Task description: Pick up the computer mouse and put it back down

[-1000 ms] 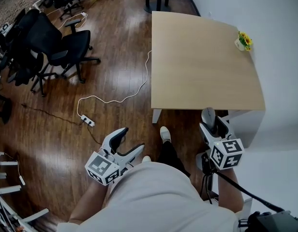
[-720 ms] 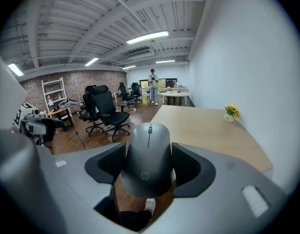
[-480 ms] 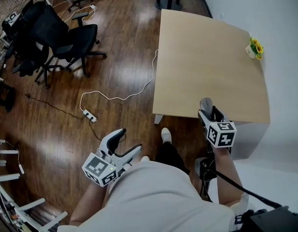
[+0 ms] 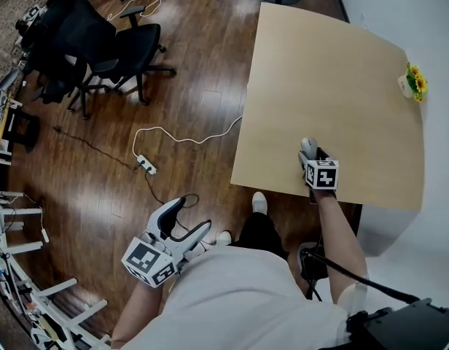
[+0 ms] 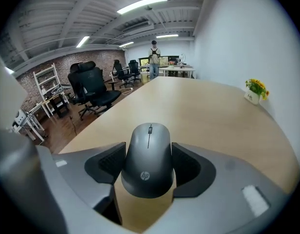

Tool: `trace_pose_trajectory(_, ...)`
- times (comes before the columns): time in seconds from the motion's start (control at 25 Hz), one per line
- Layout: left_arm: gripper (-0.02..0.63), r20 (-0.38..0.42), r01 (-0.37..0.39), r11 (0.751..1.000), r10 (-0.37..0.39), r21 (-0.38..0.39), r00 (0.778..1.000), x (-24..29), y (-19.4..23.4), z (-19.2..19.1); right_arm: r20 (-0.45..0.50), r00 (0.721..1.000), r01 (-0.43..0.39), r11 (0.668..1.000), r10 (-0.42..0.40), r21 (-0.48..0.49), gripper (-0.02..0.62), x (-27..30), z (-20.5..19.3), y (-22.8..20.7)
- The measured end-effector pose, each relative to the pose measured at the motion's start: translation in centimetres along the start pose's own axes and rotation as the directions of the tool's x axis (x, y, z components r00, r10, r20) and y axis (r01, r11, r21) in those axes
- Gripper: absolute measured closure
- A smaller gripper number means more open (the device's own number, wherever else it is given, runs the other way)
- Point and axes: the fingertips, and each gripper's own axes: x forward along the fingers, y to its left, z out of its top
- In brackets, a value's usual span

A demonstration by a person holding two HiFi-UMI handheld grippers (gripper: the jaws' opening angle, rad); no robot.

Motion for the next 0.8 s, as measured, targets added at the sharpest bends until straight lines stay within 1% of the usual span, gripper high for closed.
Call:
trace_pose_trajectory(0.16, 0.287, -0.008, -0.046, 0.999, 0.046, -0.023, 0.999, 2.2, 0.3, 1.1, -0.048, 0.999, -0.011, 1.0, 0.011, 0.003, 0.298, 3.7, -0.7, -1.5)
trace_pose_trajectory(0.36, 0.287, -0.017, -0.065, 0.997, 0.064, -0.038, 0.998, 4.6, 0.3, 2.3, -0.079, 0.997, -0.015, 1.0, 0.015, 0.0, 0.296, 5.5, -0.9, -2.3)
trace_pose_trajectory(0.64, 0.287, -0.026, -0.049, 0.998, 0.048, -0.045, 0.999, 6.2, 0.3, 2.3, -0.071, 0.997, -0.036, 0.999, 0.036, -0.002, 0.282, 6.3, -0.7, -2.1)
trace_pose_trajectory(0.8, 0.287, -0.021, -0.031, 0.999, 0.03, -0.032, 0.999, 5.5, 0.1, 1.9, -0.05, 0.998, -0.033, 0.999, 0.034, 0.01, 0.268, 5.1, -0.7, -1.9)
